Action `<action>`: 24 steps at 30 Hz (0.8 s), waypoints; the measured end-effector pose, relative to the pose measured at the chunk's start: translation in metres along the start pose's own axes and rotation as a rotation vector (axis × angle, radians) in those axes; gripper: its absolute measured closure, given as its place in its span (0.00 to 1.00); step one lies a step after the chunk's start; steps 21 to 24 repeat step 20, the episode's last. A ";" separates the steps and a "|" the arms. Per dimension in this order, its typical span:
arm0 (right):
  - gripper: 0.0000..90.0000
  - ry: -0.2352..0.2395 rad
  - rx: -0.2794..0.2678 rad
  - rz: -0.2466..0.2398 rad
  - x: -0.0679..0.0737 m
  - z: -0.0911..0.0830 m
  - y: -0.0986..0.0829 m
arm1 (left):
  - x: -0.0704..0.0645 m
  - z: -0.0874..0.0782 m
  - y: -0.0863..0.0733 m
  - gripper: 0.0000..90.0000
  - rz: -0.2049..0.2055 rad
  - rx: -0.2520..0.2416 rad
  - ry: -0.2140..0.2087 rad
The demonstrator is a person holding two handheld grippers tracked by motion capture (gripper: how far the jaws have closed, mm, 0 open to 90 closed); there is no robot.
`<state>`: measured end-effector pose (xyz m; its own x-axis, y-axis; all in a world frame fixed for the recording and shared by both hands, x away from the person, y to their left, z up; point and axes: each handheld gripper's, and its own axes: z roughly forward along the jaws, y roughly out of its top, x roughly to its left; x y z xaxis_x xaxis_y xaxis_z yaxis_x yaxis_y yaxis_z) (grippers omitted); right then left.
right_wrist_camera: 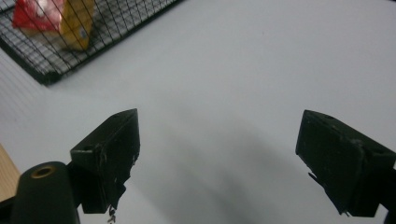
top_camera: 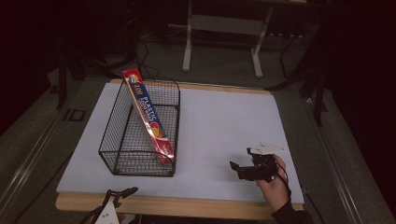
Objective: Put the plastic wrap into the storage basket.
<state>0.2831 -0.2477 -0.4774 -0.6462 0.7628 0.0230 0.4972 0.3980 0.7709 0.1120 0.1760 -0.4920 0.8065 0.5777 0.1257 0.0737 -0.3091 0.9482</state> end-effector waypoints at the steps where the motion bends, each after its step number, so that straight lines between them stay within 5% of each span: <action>1: 0.15 0.000 0.000 0.000 0.000 0.000 0.000 | 0.000 0.000 0.000 0.00 0.000 0.000 0.000; 12: 0.16 -0.003 -0.007 -0.017 -0.006 0.009 -0.014 | 0.000 -0.001 0.000 0.00 0.003 0.000 0.000; 17: 0.17 0.000 -0.004 -0.084 -0.004 0.013 -0.016 | 0.000 0.000 0.000 0.00 0.001 0.005 -0.002; 24: 0.17 -0.003 0.004 -0.077 -0.003 0.015 -0.017 | 0.000 0.000 0.000 0.00 0.001 0.003 0.000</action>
